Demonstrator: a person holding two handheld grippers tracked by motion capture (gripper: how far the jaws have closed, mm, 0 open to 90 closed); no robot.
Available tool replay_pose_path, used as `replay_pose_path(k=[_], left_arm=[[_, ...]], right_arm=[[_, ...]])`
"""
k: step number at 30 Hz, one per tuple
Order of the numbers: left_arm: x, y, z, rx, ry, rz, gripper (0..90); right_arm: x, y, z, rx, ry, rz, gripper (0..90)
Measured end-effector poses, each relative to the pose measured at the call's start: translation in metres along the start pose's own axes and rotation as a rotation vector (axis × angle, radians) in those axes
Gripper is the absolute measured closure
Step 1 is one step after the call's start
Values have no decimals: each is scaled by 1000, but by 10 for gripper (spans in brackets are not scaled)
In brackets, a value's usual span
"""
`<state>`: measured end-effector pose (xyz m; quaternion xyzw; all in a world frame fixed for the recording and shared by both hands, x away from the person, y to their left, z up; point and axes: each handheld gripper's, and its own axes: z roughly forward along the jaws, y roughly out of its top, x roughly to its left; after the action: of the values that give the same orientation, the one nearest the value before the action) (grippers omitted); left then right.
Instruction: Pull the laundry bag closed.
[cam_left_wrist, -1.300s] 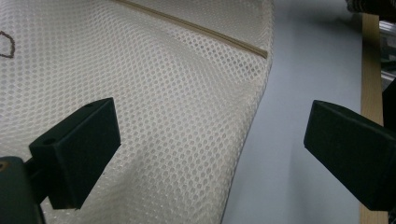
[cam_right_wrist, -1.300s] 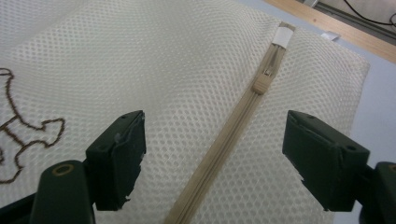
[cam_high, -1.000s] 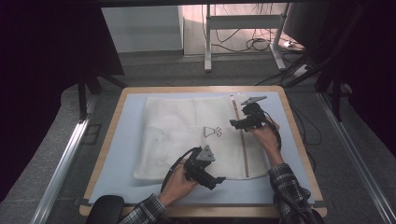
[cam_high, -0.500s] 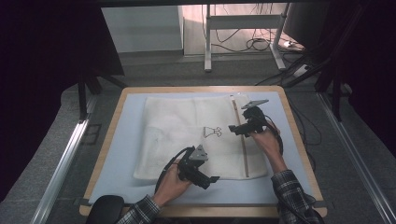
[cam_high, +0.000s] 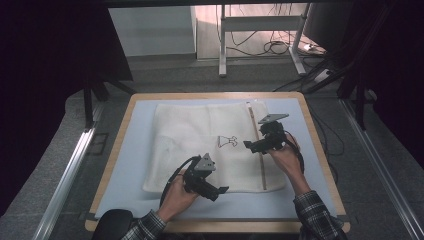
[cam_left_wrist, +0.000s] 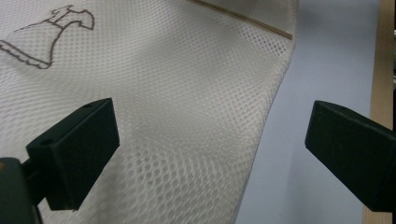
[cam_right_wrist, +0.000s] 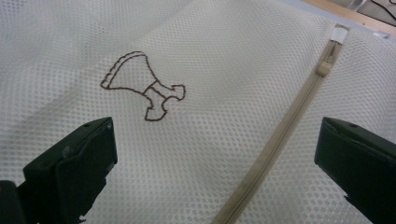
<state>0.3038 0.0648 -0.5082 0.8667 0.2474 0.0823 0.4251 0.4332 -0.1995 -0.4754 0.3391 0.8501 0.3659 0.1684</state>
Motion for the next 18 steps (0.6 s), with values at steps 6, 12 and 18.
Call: replay_pose_path(k=[6,12,18], left_arm=[[4,-5,-7,-2,16,-11,27],[6,-10,-14,0,30,-19,27],[8,-15,-21,4,47,-24,27]], right_arm=[[10,-4,-7,-9,6,-20,0],[19,-8,-13,-16,18,-28,0],[29,-14,-19,-15,36,-39,0]])
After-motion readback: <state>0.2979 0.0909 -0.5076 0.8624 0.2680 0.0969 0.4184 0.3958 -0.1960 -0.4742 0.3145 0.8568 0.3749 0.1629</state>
